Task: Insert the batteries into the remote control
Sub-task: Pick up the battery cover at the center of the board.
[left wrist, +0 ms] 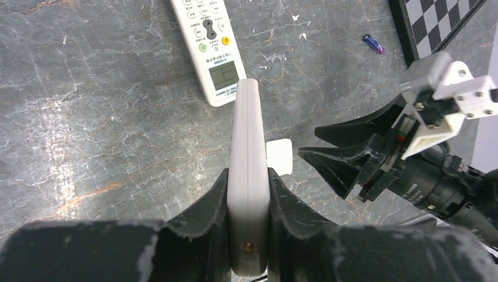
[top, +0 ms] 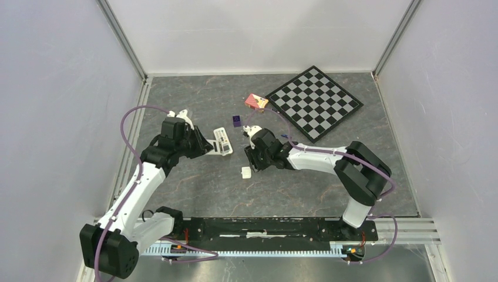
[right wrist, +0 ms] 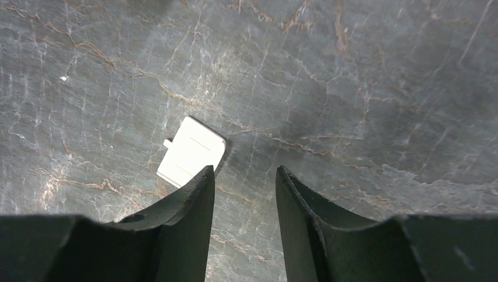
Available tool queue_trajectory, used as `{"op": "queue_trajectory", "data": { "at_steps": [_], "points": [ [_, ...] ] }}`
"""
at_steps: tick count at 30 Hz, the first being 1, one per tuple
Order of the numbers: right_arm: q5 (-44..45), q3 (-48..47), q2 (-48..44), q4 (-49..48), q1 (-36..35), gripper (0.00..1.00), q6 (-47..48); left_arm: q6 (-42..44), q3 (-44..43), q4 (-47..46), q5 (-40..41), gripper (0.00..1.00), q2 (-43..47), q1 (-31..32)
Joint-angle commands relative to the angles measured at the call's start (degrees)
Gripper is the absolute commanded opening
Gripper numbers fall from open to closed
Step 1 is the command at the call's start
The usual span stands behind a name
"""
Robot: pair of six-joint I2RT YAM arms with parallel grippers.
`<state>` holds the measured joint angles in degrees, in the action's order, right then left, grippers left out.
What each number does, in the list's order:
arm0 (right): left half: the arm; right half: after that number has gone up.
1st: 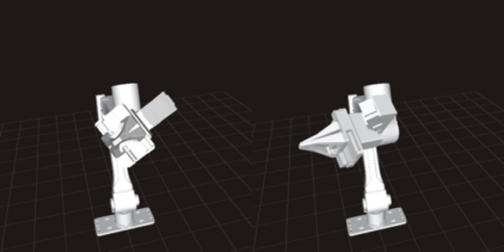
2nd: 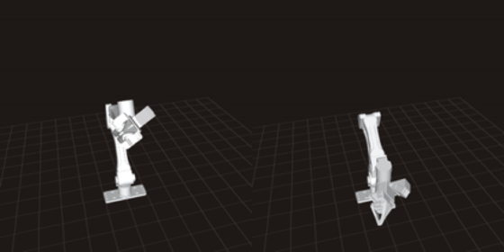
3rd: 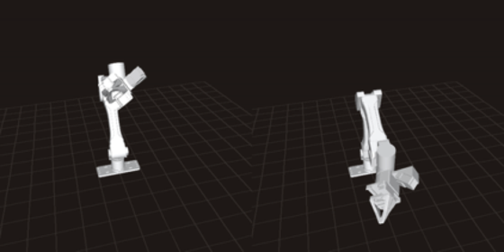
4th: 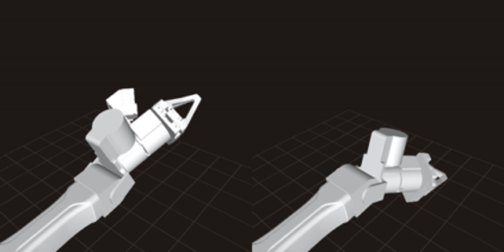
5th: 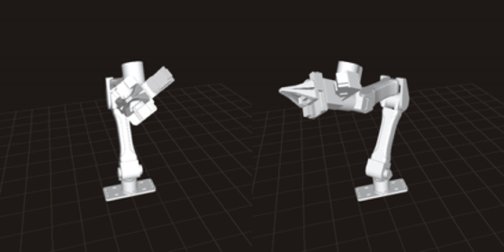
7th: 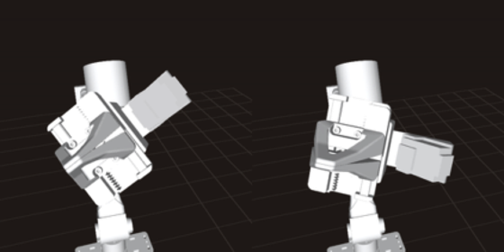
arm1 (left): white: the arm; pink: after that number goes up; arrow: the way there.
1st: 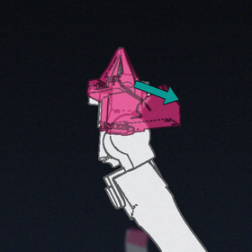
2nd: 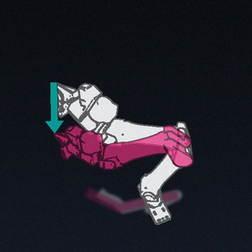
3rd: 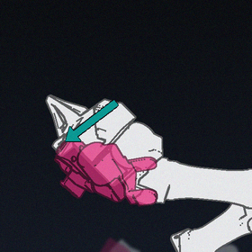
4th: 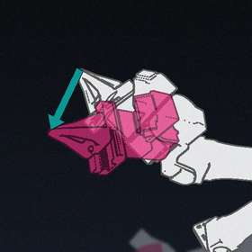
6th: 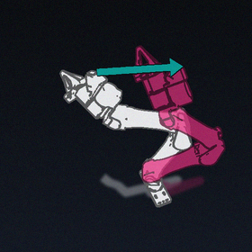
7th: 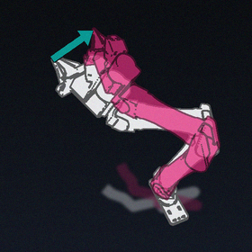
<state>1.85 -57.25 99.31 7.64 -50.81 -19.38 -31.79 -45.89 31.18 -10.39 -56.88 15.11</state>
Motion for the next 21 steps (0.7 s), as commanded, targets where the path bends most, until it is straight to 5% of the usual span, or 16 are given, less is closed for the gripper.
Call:
{"op": "queue_trajectory", "data": {
  "at_steps": [1,21],
  "points": [
    [0.79,-2.35,1.25,-0.26,-1.44,0.46,-4.98,-0.66,0.63,-1.12,1.19,0.02,2.49,-0.26],
    [4.87,-5.45,7.15,3.95,-3.89,0.23,-10.2,-2.93,6.04,0.8,1.43,0.02,9.32,-0.26]
  ]
}}
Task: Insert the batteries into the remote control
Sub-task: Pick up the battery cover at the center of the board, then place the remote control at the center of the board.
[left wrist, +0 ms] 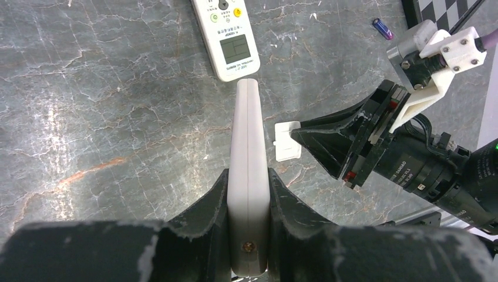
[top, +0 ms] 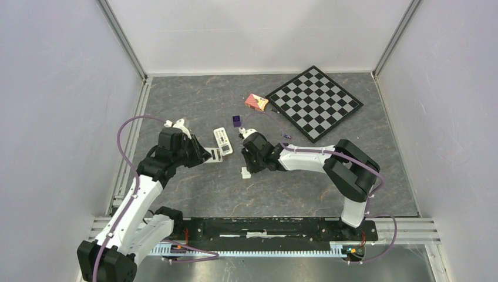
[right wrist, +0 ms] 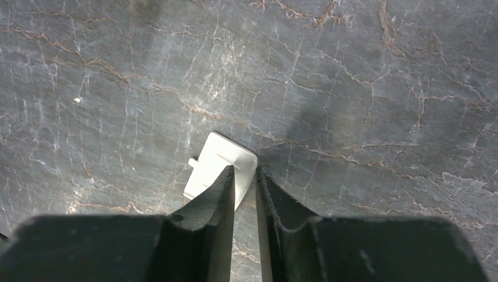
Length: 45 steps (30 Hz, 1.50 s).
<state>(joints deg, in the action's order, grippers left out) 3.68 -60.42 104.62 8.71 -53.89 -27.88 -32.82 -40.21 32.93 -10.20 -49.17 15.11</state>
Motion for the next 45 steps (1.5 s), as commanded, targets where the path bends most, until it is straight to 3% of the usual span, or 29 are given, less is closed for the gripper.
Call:
{"op": "queue_trajectory", "data": {
  "at_steps": [1,6,10,14,19,25,33,39,45],
  "points": [
    [3.51,-2.51,2.01,3.34,-0.85,0.21,-1.77,-2.02,0.56,-0.94,1.36,0.02,1.82,-0.26],
    [7.91,-2.54,1.23,4.14,-1.39,0.0,-2.34,-2.08,1.26,-0.94,1.54,0.02,3.11,-0.26],
    [11.76,-2.39,-1.48,3.71,-1.38,0.0,-1.97,-2.26,1.74,-1.34,-0.93,0.02,3.47,-0.3],
    [14.96,-0.89,-6.68,3.25,-0.37,0.0,-1.28,-3.73,4.01,-6.27,-10.3,0.02,2.51,-0.2],
    [16.44,5.29,-15.8,1.52,3.37,0.0,-0.25,-13.71,12.27,-23.52,-19.57,0.02,-2.4,1.02],
    [12.56,12.74,-23.88,-0.72,7.98,0.0,0.21,-22.47,15.93,-42.24,-17.76,0.02,-12.61,7.54],
    [8.03,16.63,-27.87,-3.61,10.33,0.0,-0.25,-25.79,15.93,-40.22,-12.1,0.03,-20.47,10.91],
    [5.43,16.84,-28.41,-4.8,10.83,0.0,0.06,-25.77,16.99,-39.09,-14.84,0.16,-26.19,9.53],
    [4.02,16.56,-28.19,-5.59,11.09,0.0,0.39,-20.13,17.01,-30.46,-12.79,0.5,-24.03,4.25]
  ]
}}
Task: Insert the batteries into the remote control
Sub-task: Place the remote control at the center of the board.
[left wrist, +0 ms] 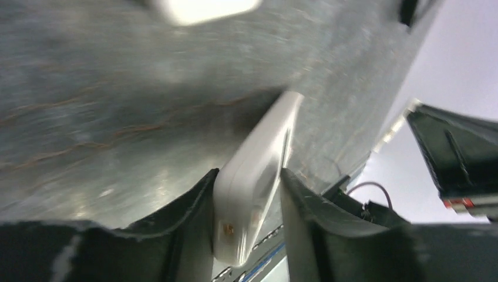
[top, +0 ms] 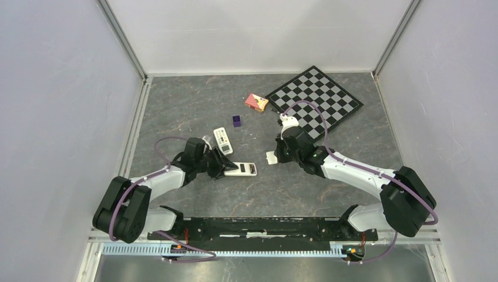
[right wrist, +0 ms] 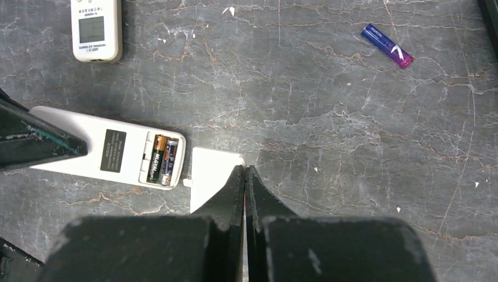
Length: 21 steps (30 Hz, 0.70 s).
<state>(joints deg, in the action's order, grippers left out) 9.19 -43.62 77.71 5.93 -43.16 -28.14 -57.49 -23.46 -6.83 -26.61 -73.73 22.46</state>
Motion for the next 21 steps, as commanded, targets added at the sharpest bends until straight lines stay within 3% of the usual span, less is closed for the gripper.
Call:
{"op": "queue_trajectory", "data": {
  "at_steps": [1,3,8,16,18,21],
  "points": [
    [-1.66,-0.2,-1.31,-2.91,0.38,0.0,0.68,6.13,-0.27,10.92,4.3,0.55,0.79,-3.75],
    [-2.0,-0.07,-1.25,-3.04,0.44,0.0,0.56,8.87,-1.42,13.93,5.66,0.65,0.83,-5.02],
    [-2.72,0.01,-1.58,-3.06,0.62,0.0,0.71,14.04,-5.16,21.2,10.02,0.78,0.97,-7.23],
    [-5.69,-0.31,-2.72,-4.76,0.79,0.0,0.47,17.02,-11.68,33.59,20.51,0.99,10.6,-7.52],
    [-7.62,-0.08,-2.98,-6.28,0.79,0.0,0.1,17.22,-12.62,34.32,19.43,1.0,13.69,-7.43],
    [-11.93,0.49,-3.62,-11.14,0.79,0.0,-0.56,17.03,-12.5,28.94,10.42,1.0,18.7,-7.07]
  ]
}}
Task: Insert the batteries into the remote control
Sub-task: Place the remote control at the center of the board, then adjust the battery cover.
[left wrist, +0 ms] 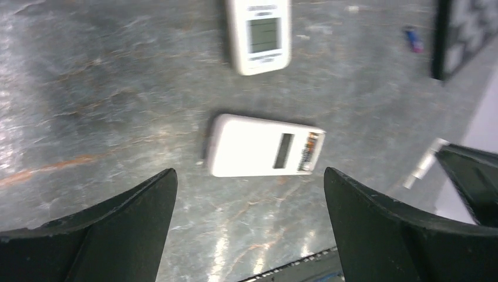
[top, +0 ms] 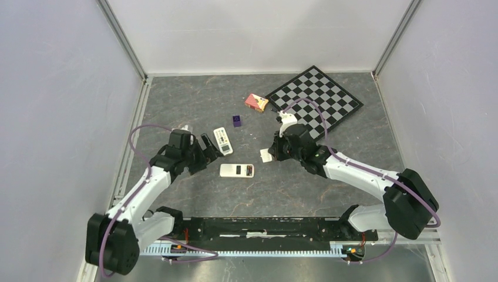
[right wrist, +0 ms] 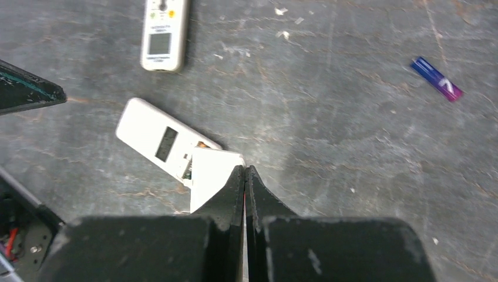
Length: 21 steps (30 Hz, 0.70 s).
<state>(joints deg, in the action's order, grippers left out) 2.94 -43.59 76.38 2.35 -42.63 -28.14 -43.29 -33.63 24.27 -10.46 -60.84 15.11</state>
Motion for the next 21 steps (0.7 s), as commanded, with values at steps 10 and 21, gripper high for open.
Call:
{"op": "queue_trajectory", "data": {
  "at_steps": [10,21],
  "points": [
    [-15.89,2.49,-4.51,-20.09,0.18,0.0,-3.78,-5.7,-3.03,-26.01,-14.2,0.89,1.56,14.93],
    [-16.64,0.62,-4.41,-17.09,0.18,0.0,-5.24,-4.09,-4.37,-32.34,-10.4,0.52,-1.71,18.91]
  ]
}}
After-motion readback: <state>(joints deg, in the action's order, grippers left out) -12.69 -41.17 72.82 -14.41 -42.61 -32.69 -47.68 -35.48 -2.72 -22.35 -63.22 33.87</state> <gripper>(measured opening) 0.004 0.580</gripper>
